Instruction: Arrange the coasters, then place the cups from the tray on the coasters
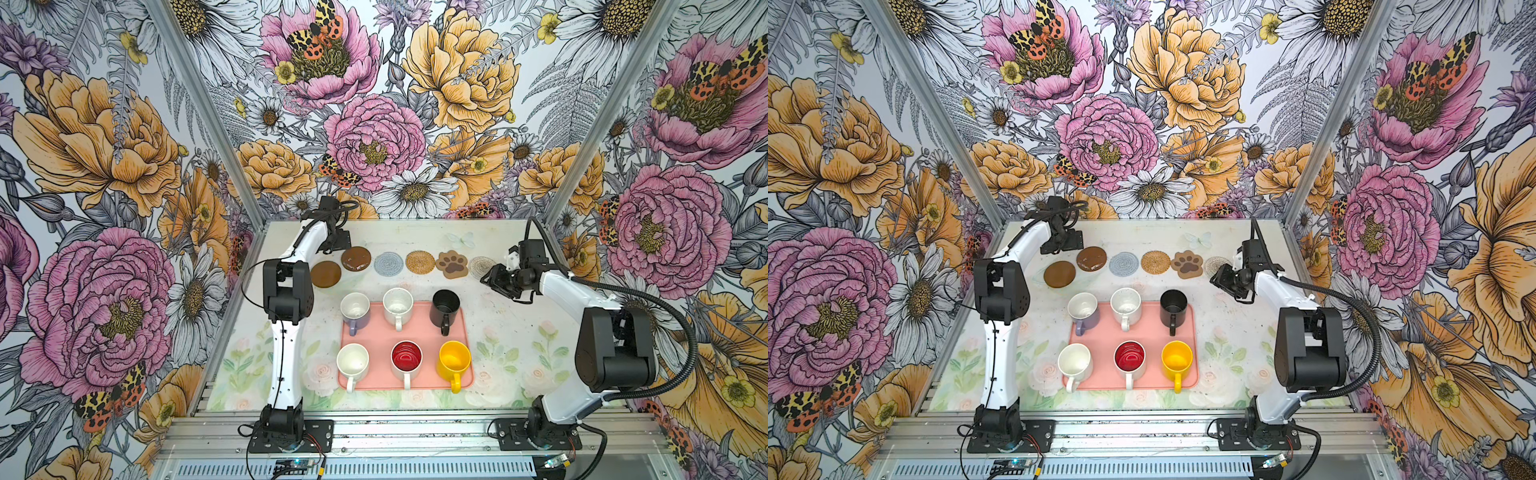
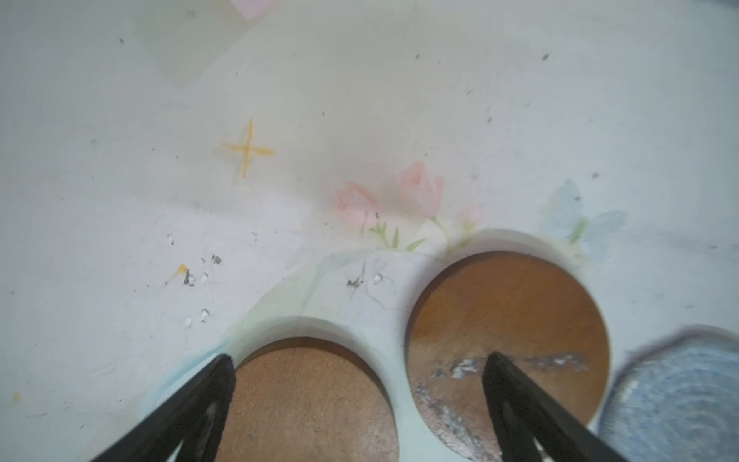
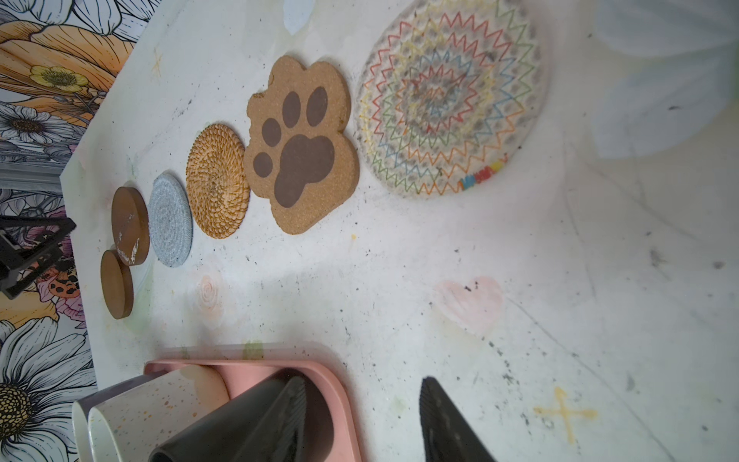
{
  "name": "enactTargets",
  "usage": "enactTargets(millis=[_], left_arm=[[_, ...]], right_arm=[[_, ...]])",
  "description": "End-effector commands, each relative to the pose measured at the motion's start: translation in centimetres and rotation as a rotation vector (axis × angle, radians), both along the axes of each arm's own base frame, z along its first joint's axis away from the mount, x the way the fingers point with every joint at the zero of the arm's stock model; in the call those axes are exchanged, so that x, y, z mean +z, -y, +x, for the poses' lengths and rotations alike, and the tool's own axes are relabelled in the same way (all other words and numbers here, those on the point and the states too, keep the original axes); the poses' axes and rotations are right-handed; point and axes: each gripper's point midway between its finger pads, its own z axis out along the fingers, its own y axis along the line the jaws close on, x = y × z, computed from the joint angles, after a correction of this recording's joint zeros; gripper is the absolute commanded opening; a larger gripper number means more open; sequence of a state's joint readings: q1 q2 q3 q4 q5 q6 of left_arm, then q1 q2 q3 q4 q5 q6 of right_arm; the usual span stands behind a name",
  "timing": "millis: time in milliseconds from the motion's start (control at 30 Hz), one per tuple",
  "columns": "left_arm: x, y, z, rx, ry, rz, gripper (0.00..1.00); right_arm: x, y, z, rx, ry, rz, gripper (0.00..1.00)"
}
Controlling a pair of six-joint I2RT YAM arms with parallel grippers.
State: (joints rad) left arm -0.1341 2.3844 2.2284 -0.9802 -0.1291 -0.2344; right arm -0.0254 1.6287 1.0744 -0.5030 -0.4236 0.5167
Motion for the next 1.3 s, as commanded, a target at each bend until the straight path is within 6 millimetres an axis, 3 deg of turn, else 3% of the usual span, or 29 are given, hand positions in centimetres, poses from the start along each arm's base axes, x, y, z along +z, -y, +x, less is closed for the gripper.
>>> enactTargets(millis=[0, 200, 400, 700, 1000, 1267], left_arm=[[1.2, 2.7, 2.0, -0.003, 0.065, -0.099, 0.97], [0.2, 6.1, 4.7, -0.009, 0.106, -0.197, 0.96], [-0.9, 8.1, 6.2, -0.018, 0.144, -0.189, 0.93], [-3.0, 7.8, 5.9, 0.027, 0.114, -0.165, 0.88], [-4.4, 6.8, 4.3, 0.046, 0.056, -0.105, 0.83], [-5.7, 7.1, 2.9, 0.033, -0.002, -0.13, 0.79]], right_arm=[[1.4, 0.1, 0.1, -0.012, 0.045, 0.01, 0.49], [1.5, 0.0, -0.4, -0.01, 0.047, 0.011, 0.49], [1.4, 0.2, -0.6, -0.01, 0.047, 0.009, 0.49], [1.2, 0.2, -0.6, -0.011, 0.04, 0.012, 0.49], [1.0, 0.1, -0.7, -0.005, 0.035, 0.015, 0.49], [0.8, 0.0, -0.9, -0.003, 0.03, 0.018, 0.48]])
